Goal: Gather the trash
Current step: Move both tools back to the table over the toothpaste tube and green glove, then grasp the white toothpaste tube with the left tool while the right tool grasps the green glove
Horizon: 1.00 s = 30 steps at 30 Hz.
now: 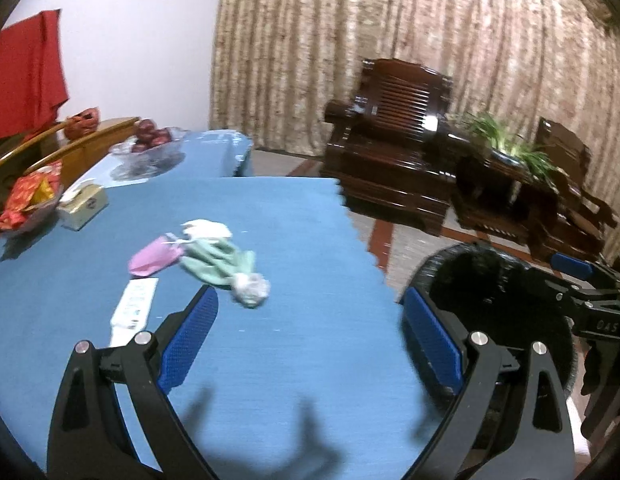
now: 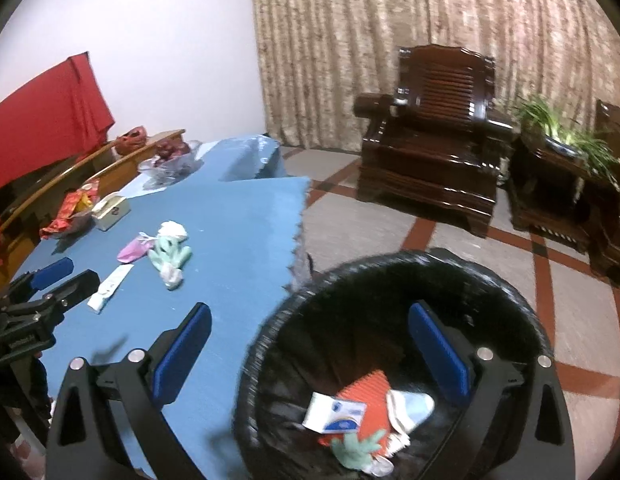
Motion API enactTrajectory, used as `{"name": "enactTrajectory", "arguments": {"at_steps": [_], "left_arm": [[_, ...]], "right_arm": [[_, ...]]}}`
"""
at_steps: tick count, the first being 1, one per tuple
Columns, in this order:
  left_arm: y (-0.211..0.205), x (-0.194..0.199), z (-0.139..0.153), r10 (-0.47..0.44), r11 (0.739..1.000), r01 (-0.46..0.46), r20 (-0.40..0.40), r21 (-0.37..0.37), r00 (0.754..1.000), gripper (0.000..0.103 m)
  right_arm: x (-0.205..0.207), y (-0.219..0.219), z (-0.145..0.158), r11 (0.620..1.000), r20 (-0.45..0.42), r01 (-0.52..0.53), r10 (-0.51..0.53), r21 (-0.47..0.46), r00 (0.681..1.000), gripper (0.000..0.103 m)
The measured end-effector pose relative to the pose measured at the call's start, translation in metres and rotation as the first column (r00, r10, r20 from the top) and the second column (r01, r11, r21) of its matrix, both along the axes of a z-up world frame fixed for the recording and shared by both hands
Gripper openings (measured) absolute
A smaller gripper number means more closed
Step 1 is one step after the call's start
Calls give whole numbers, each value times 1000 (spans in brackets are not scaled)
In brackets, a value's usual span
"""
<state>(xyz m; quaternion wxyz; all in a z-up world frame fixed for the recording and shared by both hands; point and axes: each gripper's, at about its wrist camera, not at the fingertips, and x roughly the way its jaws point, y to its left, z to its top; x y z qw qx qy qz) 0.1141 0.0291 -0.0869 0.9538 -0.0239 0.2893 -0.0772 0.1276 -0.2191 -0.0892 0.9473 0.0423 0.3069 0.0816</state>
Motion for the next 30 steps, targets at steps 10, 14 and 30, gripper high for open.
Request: {"name": "enactTrajectory", "arguments": {"at_steps": [10, 14, 30], "left_arm": [[70, 13, -6, 156, 988, -156, 2, 11, 988, 92], [96, 22, -16, 211, 977, -211, -8, 16, 977, 92], [163, 68, -74, 311, 950, -308, -125, 46, 942, 92]], "right_arm": [[39, 58, 0, 997, 25, -80, 79, 11, 997, 97], [55, 80, -3, 994, 28, -105, 104, 17, 994, 97], [117, 154, -51, 985, -53, -175, 174, -2, 983, 97]]}}
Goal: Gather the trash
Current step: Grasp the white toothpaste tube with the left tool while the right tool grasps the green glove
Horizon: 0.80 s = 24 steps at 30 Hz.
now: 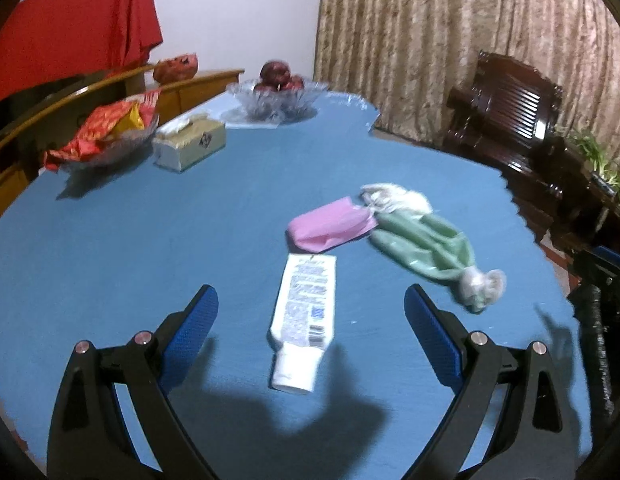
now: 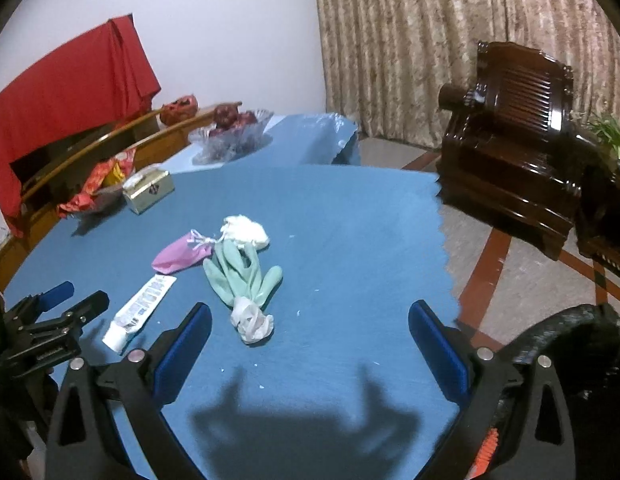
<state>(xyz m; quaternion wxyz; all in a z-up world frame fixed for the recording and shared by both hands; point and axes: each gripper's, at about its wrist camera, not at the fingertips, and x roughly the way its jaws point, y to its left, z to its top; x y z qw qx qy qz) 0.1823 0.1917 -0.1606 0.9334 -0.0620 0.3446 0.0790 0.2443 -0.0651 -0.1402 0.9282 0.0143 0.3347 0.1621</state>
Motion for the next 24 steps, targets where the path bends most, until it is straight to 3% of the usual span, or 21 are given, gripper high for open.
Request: {"name": "enactTrajectory", "arguments": {"at_steps": [5, 15, 19, 24], "left_arm": [[6, 13, -21, -1, 1000, 0, -56, -9, 998, 83], [10, 15, -47, 8, 999, -13, -138, -35, 990, 76], [11, 18, -52, 0, 999, -9, -168, -48, 986, 62], [8, 17, -53, -22, 998, 13, -171, -55, 985, 53]], "right_arm": [[16, 11, -17, 1000, -33, -7, 6, -14, 999, 97], [39, 28, -36, 999, -69, -32, 31, -19, 997, 97], [42, 32, -43, 999, -83, -47, 45, -19, 996, 97], [49, 43, -51, 997, -103, -69, 66, -25, 993, 97]]}}
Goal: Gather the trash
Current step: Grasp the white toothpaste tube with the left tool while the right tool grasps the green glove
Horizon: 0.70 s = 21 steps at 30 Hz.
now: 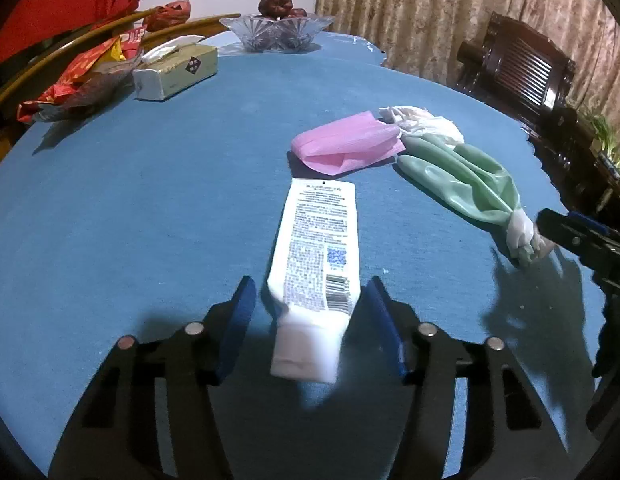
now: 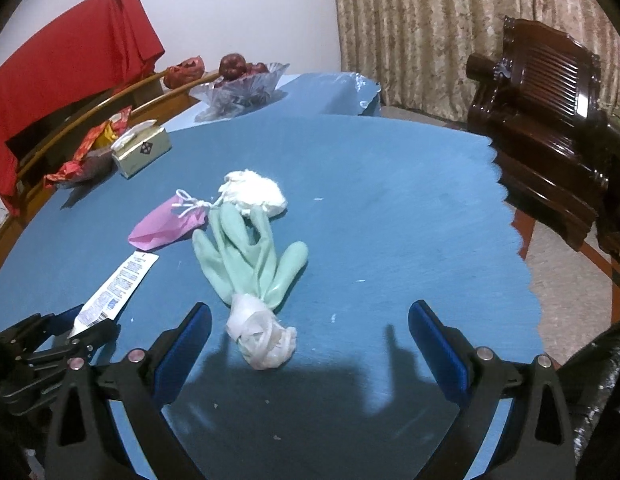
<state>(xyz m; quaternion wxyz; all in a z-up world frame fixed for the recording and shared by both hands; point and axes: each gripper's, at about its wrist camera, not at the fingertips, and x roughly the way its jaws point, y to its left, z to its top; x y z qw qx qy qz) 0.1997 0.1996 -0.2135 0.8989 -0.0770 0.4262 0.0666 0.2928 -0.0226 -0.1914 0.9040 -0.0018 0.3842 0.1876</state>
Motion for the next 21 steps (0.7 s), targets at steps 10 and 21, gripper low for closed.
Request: {"name": "enactTrajectory", "arguments": {"at_steps": [10, 21], "left_arm": [[0, -3, 4, 25, 1000, -25, 17, -9, 1000, 42], [-8, -11, 17, 35, 999, -35, 45, 3, 998, 42]], "right_arm": [[19, 22, -11, 999, -33, -33, 32, -33, 999, 94], [18, 32, -15, 992, -70, -128, 126, -21, 989, 35]]}}
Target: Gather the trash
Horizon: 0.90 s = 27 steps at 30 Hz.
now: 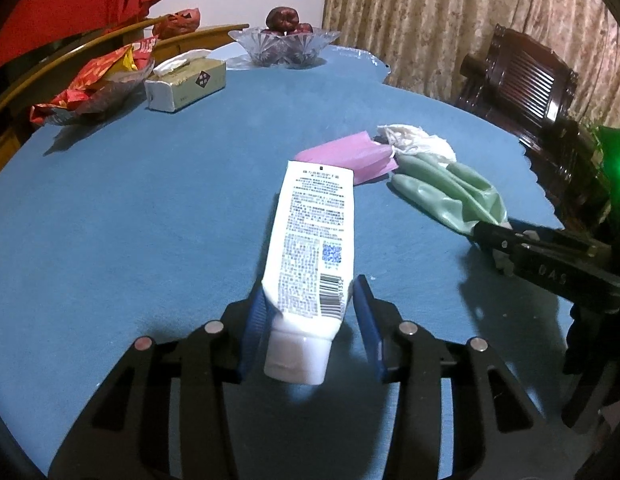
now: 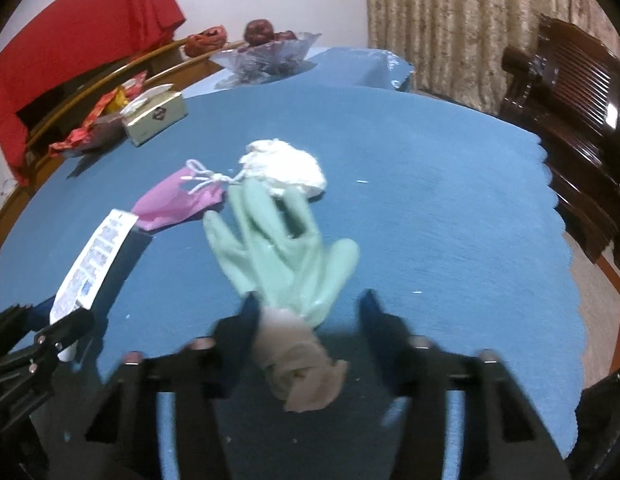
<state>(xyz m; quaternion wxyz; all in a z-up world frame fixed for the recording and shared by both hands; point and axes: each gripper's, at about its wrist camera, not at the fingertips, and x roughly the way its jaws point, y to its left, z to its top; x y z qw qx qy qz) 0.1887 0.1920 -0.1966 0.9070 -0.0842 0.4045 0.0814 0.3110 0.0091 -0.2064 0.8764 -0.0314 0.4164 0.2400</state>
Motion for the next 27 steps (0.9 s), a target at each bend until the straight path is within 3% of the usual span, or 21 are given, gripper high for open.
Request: {"name": "enactTrajectory", "arguments": {"at_steps": [5, 27], "left_arm": [[-5, -6, 15, -1, 1000, 1, 33, -1, 999, 42], [-58, -30, 74, -81, 997, 80, 120, 8, 989, 41]], "right_arm": [[-11, -2, 11, 1000, 19, -11, 11, 18, 1000, 29], [-73, -68, 83, 993, 117, 60, -72, 105, 991, 29]]}}
